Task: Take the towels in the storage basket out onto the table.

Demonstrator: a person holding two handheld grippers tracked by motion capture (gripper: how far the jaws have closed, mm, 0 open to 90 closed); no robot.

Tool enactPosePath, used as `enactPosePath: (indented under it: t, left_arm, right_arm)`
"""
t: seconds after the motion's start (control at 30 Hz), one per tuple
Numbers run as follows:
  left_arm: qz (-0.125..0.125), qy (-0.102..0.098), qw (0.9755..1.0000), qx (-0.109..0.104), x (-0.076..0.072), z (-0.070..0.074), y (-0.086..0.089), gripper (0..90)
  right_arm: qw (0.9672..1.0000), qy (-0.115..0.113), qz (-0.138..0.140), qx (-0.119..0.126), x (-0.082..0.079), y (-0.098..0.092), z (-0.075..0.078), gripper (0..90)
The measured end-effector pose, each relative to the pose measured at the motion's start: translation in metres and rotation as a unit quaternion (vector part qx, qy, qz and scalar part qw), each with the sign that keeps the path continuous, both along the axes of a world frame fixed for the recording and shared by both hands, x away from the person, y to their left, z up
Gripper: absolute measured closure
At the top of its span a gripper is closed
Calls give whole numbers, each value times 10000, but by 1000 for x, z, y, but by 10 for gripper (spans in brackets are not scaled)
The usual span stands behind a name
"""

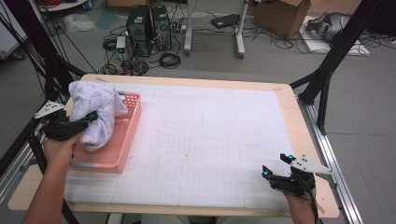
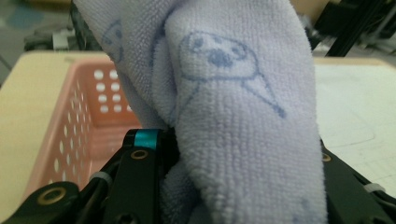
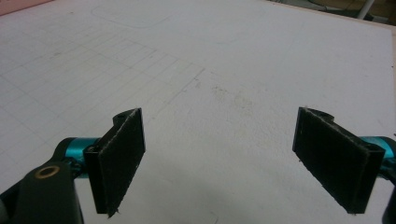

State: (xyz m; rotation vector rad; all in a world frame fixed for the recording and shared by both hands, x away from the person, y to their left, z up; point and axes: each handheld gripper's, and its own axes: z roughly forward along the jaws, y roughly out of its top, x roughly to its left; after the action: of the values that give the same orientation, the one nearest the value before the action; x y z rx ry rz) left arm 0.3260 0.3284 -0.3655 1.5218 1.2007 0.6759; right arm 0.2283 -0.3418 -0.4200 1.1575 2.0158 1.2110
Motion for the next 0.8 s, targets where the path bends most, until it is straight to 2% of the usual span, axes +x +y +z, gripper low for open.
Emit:
enactPosePath:
  t: [0.1,0.27,0.4,0.53,0.63,0.8]
  left_arm:
    - [-121,-181,9998,22,-6,2,1,599]
    - [-183,-456,9987,-156,-13,6,2,599]
    - [-347,-652,9969,-253,-16,12,1,599]
    - [-555,-941,9932,-401,-19,19,-6,599]
    - [-713,-1079,9903,-513,-20,24,-14,599]
    - [-1020,-1334,9838,-626,-21,33,-30,599]
  right_arm:
    - [10000,3,0,-9,0,0,0,156]
    - [10000,5,-3,-4,0,1,0,155]
    - [10000,3,8,-7,0,2,0,156]
    - [10000,-5,12,-20,0,2,0,155]
    - [10000,3,13,-25,0,2,0,156]
    - [10000,-3,24,-31,0,3,0,155]
